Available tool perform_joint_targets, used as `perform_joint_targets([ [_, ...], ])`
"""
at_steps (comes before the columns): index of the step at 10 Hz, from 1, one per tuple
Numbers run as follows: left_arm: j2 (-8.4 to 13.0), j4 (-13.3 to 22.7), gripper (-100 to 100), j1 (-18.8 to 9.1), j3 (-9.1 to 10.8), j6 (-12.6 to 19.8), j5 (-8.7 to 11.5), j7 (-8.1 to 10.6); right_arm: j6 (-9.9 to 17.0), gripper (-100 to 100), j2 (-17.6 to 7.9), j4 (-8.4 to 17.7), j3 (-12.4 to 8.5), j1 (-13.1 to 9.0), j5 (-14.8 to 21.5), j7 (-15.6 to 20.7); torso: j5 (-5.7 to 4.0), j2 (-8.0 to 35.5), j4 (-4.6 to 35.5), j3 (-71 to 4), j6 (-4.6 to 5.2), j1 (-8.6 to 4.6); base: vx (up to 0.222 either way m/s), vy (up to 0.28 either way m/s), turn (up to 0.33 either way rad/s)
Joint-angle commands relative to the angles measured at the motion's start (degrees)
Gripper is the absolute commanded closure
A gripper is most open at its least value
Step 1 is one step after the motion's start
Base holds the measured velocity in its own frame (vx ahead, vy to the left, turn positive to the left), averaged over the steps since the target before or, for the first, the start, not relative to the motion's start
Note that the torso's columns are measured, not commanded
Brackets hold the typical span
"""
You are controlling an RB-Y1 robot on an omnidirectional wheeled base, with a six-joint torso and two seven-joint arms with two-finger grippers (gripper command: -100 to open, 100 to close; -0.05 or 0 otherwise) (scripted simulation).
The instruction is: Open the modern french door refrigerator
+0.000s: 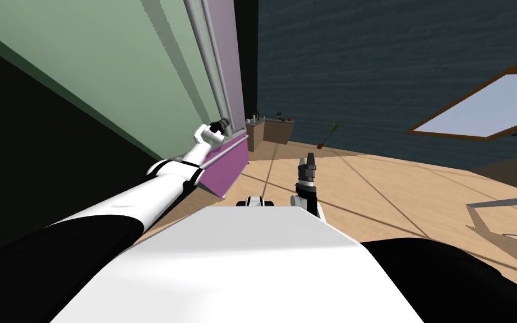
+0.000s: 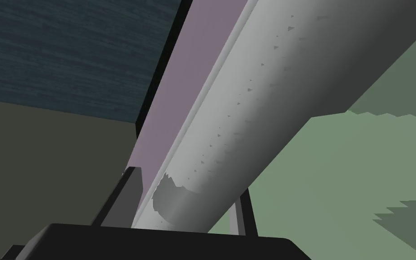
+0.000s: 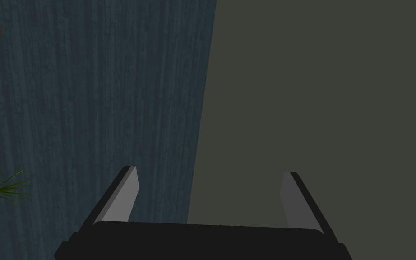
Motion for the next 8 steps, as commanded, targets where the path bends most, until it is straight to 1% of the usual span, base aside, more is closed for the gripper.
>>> perform_joint_targets([
  [1,-3.3,-3.2,100,0.1,0.27,3.8,-2.1,0.12,0.0,0,0.0,0.0,0.0,0.0,0.0,0.0,0.0,0.0,0.0,0.0,-0.14,-0.01,-0.099,0.088,-0.074],
  [2,-3.3,-3.2,100,0.1,0.27,3.8,-2.1,0.12,0.0,0,0.0,0.0,0.0,0.0,0.0,0.0,-0.05,0.2,0.1,0.1,0.15,-0.01,-0.121,0.103,-0.09],
  [3,-5.5,-3.9,100,-0.7,0.34,5.1,-3.5,0.06,0.0,0,0.0,0.0,0.0,0.0,0.0,0.0,-0.05,0.2,0.0,0.1,0.11,-0.05,-0.148,0.146,-0.135],
  [4,-4.0,-4.1,100,-0.5,0.46,4.5,-2.8,-0.02,0.0,0,0.0,0.0,0.0,0.0,0.0,0.0,-0.1,0.3,0.1,0.2,0.28,-0.07,-0.079,0.077,-0.078],
  [5,-5.4,-5.1,100,-1.0,-1.56,4.6,-1.4,-0.23,0.0,0,0.0,0.0,0.0,0.0,0.0,0.0,-0.12,0.1,0.2,0.1,-0.03,-0.2,-0.101,0.154,-0.114],
  [6,-5.4,-5.1,100,-1.0,-1.56,4.6,-1.4,-0.23,0.0,0,0.0,0.0,0.0,0.0,0.0,0.0,-0.13,0.3,0.2,0.1,0.32,-0.01,-0.158,0.183,-0.134],
  [8,-6.4,-6.0,100,-1.5,-3.4,4.5,0.0,-0.38,0.0,0,0.0,0.0,0.0,0.0,0.0,0.0,-0.07,0.4,0.1,0.3,0.09,-0.1,-0.154,0.155,-0.122],
])
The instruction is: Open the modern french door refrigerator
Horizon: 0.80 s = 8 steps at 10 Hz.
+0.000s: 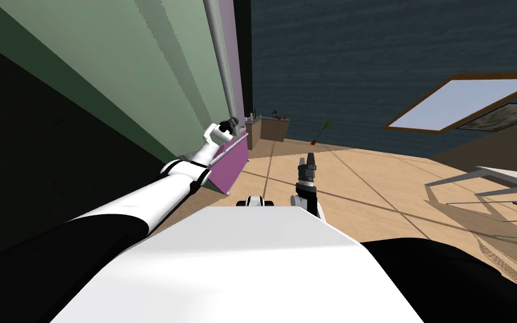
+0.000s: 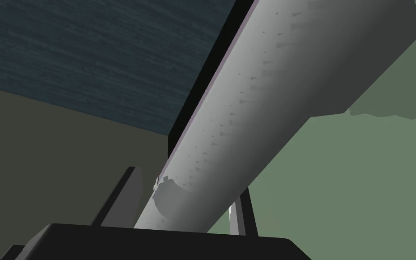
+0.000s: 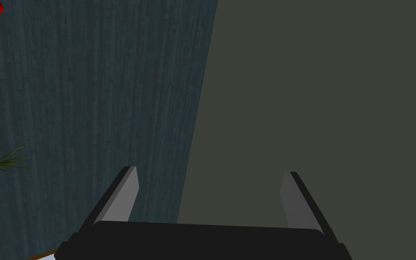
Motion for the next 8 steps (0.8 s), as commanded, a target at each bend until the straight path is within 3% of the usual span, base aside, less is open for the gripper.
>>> perform_joint_targets([
  [1,-1.3,-1.0,100,-0.5,-2.52,0.1,2.2,-0.16,0.0,0,0.0,0.0,0.0,0.0,0.0,0.0,-0.01,0.0,0.1,0.0,-0.04,0.1,-0.166,0.161,-0.117],
  [3,-1.8,-1.4,100,-0.8,-3.45,0.1,2.9,-0.23,0.0,0,0.0,0.0,0.0,0.0,0.0,0.0,-0.02,0.0,0.0,0.0,-0.02,0.03,-0.168,0.13,-0.119],
  [4,-2.8,-2.3,100,-1.2,-5.29,0.0,4.4,-0.38,0.0,0,0.0,0.0,0.0,0.0,0.0,0.0,-0.03,-0.2,0.0,-0.1,-0.17,-0.03,-0.184,0.169,-0.125],
  [6,-3.8,-3.2,100,-1.7,-7.14,-0.1,5.9,-0.52,0.0,0,0.0,0.0,0.0,0.0,0.0,0.0,0.02,0.0,0.0,0.0,0.0,0.24,-0.235,0.218,-0.169],
  [7,-3.1,-3.7,100,-1.8,-6.41,0.0,5.6,-0.62,0.0,0,0.0,0.0,0.0,0.0,0.0,0.0,0.0,0.1,0.0,0.0,-0.05,0.06,-0.131,0.071,-0.081],
  [8,-4.4,-4.8,100,-2.1,-8.6,-0.1,7.0,-0.76,0.0,0,0.0,0.0,0.0,0.0,0.0,0.0,-0.06,-0.3,0.2,-0.2,-0.31,-0.12,-0.105,0.148,-0.126],
])
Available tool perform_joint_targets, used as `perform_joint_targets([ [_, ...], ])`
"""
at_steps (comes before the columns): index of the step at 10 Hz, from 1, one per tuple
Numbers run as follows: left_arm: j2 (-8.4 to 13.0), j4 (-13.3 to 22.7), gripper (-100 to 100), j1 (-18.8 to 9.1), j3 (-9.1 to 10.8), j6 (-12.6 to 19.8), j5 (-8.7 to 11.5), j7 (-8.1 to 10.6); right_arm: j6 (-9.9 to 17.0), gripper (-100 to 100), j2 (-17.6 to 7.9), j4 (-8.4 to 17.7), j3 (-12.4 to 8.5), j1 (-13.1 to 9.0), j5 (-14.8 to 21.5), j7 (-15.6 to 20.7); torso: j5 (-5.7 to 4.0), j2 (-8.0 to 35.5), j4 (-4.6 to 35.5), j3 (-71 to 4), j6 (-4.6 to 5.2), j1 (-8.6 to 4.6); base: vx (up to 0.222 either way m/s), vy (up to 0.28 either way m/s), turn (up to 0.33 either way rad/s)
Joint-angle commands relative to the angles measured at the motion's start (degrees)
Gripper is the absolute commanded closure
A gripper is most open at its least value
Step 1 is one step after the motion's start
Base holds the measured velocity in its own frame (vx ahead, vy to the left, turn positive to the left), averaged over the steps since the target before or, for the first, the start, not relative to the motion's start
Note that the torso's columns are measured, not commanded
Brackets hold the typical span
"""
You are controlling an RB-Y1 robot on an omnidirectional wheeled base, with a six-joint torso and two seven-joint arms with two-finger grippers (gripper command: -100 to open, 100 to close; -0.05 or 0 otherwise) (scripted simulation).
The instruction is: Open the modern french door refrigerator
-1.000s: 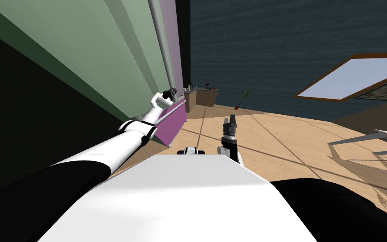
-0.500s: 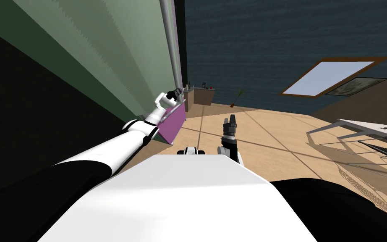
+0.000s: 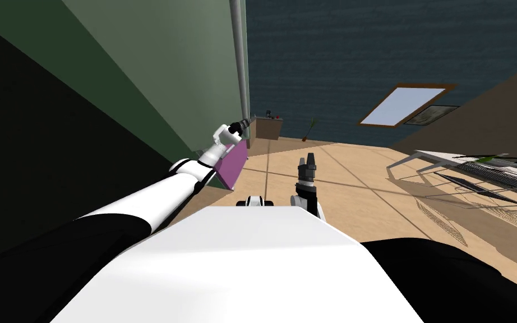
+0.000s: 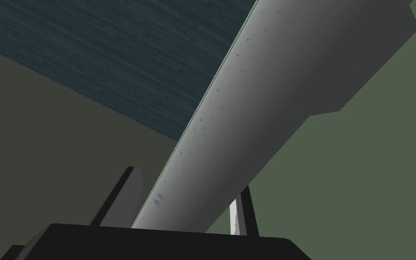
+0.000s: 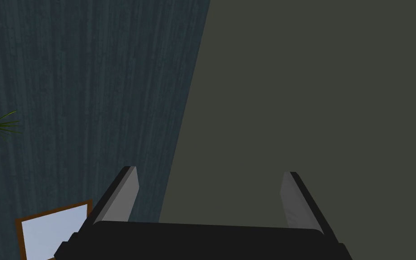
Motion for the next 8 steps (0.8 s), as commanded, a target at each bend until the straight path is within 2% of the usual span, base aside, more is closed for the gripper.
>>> perform_joint_targets([
  [1,-1.4,-1.4,100,-0.7,-2.61,-0.3,2.1,-0.12,0.0,0,0.0,0.0,0.0,0.0,0.0,0.0,-0.06,0.0,0.0,0.0,0.39,0.18,-0.15,0.277,-0.157],
  [7,-4.1,-4.3,100,-2.1,-7.82,-0.8,6.3,-0.35,0.0,0,0.0,0.0,0.0,0.0,0.0,0.0,0.02,0.3,-0.2,0.2,0.22,0.18,-0.145,0.216,-0.134],
  [8,-3.2,-6.4,-100,-2.8,-7.14,1.4,6.5,-0.35,0.0,0,0.0,0.0,0.0,0.0,0.0,0.0,0.03,0.3,-0.2,0.2,0.19,0.29,-0.059,0.11,-0.039],
])
